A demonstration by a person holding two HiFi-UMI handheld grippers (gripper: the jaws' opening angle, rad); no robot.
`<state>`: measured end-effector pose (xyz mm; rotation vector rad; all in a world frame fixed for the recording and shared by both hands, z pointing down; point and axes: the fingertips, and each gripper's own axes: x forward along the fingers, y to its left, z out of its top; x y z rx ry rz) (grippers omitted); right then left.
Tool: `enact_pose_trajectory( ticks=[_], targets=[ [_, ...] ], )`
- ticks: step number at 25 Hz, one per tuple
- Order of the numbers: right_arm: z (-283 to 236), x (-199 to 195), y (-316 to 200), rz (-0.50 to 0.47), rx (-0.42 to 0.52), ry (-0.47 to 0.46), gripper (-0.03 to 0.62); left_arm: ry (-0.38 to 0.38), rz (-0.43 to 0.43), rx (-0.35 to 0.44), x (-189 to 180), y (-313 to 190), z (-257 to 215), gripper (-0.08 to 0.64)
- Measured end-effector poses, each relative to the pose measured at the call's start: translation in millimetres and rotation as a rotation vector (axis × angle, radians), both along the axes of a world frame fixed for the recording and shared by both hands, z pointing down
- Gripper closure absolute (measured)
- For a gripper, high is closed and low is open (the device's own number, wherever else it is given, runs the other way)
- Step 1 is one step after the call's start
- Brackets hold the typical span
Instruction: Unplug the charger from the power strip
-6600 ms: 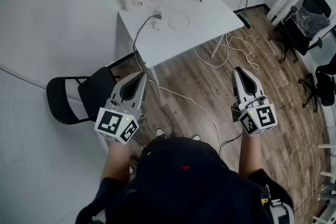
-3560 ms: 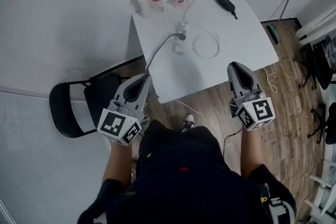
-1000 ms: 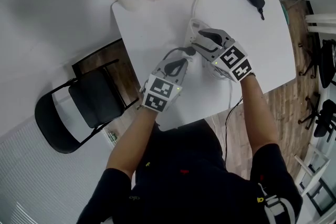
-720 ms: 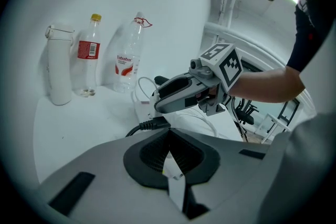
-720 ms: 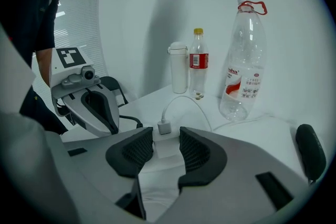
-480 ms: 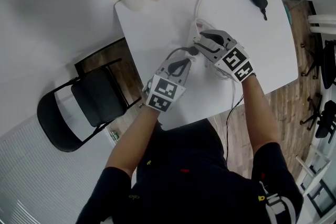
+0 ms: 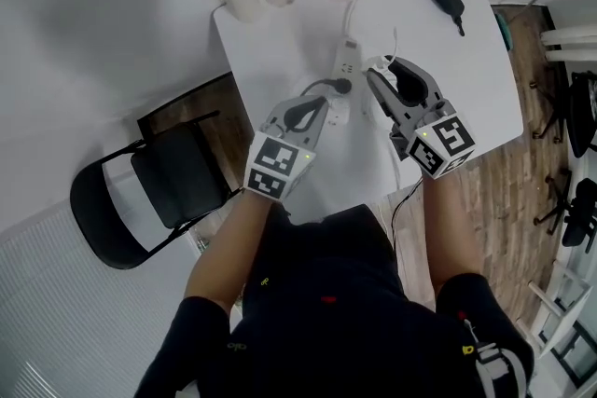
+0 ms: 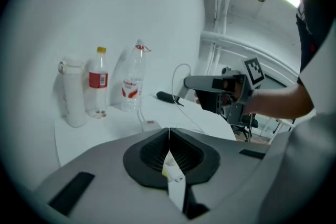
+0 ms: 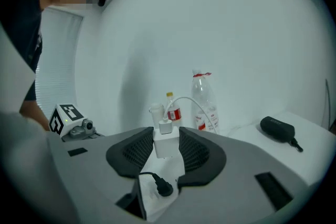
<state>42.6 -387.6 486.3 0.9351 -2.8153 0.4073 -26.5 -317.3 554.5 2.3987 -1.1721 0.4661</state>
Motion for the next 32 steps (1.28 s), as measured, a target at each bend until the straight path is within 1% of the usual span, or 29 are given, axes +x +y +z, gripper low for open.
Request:
enact_pose_trajectory(
  ticks=[2, 5, 10, 13, 17, 19, 24, 27, 32],
  targets=[
    [-21, 12, 11, 0.063, 0.013, -0.053, 0.430, 0.021, -0.028, 0.048, -10, 5, -29, 0.537],
    [-54, 31, 27, 0.133, 0.051, -0.099, 0.430, 0.043, -0.046, 0.125, -22, 15, -78, 0.537],
    [-107, 62, 48, 0.230, 0.128, -0.140, 0.430, 0.038, -0.053, 0.258, -39, 32, -151, 0.537],
    [-136, 73, 62, 0.257, 0.177, -0.141, 0.430, 0.047, -0.074, 0.314, -50, 42, -187, 0.537],
    [-184, 87, 92, 0.274, 0.228, -0.152, 0.430, 0.049, -0.108, 0.363, -54, 70, -237, 0.537],
    [-198, 88, 99, 0.276, 0.255, -0.151, 0.430, 0.044, -0.117, 0.394, -59, 75, -250, 0.537],
    [-209, 83, 104, 0.300, 0.323, -0.137, 0.430, 0.044, -0.128, 0.453, -77, 74, -251, 0.537],
    [-211, 82, 105, 0.305, 0.329, -0.127, 0.430, 0.058, -0.127, 0.475, -80, 73, -259, 0.537],
    [-211, 82, 106, 0.314, 0.321, -0.106, 0.430, 0.069, -0.117, 0.490, -79, 70, -268, 0.537]
  ],
)
